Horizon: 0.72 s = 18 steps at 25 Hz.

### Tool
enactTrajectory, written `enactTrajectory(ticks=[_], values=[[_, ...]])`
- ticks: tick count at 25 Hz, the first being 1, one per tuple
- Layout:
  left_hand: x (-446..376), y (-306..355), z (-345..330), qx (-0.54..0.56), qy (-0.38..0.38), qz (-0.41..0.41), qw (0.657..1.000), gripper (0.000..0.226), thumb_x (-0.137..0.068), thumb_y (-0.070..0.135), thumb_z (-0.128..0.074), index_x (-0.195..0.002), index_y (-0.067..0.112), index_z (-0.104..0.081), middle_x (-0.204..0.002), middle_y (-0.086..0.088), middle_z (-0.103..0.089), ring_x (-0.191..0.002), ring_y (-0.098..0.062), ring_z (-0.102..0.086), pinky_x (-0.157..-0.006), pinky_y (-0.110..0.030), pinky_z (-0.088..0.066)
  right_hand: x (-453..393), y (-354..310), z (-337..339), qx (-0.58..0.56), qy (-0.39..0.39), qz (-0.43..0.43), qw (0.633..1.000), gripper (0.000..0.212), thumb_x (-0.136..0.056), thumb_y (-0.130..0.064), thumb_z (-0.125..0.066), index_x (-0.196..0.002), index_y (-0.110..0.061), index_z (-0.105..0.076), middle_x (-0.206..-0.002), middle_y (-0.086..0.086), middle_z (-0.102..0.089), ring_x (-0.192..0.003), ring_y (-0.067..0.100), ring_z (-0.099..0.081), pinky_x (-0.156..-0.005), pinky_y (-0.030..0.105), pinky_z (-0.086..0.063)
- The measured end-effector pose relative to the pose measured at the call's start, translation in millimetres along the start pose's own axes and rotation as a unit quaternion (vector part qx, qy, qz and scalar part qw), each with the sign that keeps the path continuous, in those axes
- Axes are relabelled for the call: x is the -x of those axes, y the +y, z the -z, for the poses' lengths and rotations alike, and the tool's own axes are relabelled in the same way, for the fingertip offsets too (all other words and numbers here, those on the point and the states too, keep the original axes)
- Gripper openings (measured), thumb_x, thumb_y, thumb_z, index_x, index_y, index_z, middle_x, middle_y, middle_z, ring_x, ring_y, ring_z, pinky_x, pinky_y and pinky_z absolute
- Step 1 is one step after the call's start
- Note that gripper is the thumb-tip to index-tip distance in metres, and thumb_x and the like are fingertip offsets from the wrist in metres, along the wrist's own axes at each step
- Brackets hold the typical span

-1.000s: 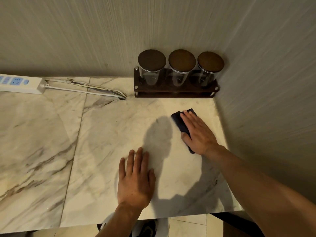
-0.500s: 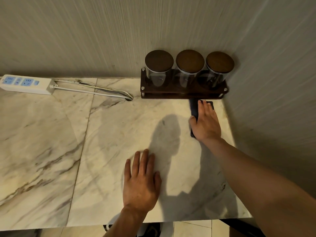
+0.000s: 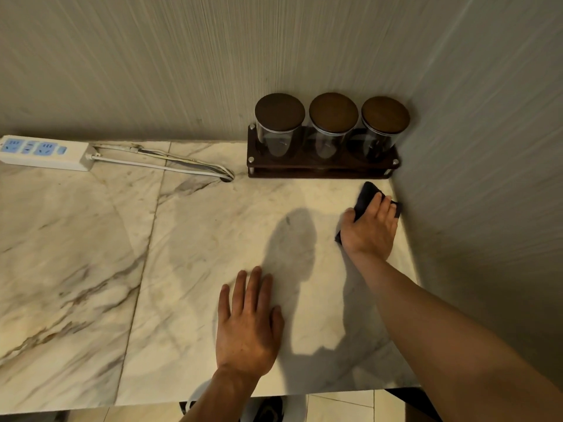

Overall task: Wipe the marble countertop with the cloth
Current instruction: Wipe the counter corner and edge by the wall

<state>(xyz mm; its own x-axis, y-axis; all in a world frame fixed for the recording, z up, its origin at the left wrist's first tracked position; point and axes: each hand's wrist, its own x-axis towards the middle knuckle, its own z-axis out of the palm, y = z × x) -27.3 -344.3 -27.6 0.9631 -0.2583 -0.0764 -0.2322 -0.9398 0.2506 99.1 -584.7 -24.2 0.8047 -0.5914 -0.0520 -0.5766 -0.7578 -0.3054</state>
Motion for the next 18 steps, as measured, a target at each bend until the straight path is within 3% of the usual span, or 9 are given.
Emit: enactTrajectory(ticks=[9, 18], values=[[1, 2, 4, -0.019, -0.020, 0.010, 1.000, 0.058, -0.093, 0.040, -0.032, -0.143, 0.013, -0.038, -0.153, -0.009, -0.036, -0.143, -0.031, -0.024, -0.115, -0.051, -0.014, 45, 16, 2, -0.030, 0.010, -0.051, 0.998, 0.076, -0.095, -0.045, -0.033, -0.151, -0.007, 0.001, -0.161, 0.014, -0.004, -0.148, 0.025, 0.000, -0.120, 0.041, -0.002], [1, 5, 6, -0.011, -0.024, 0.018, 0.999, 0.060, -0.093, 0.043, -0.024, -0.146, 0.015, -0.034, -0.156, -0.006, -0.029, -0.146, -0.027, -0.013, -0.118, -0.051, -0.009, 101, 39, 4, -0.042, 0.036, -0.079, 0.995, 0.073, -0.096, -0.039, -0.039, -0.151, -0.006, -0.005, -0.161, 0.014, -0.008, -0.148, 0.025, -0.003, -0.119, 0.036, 0.001]])
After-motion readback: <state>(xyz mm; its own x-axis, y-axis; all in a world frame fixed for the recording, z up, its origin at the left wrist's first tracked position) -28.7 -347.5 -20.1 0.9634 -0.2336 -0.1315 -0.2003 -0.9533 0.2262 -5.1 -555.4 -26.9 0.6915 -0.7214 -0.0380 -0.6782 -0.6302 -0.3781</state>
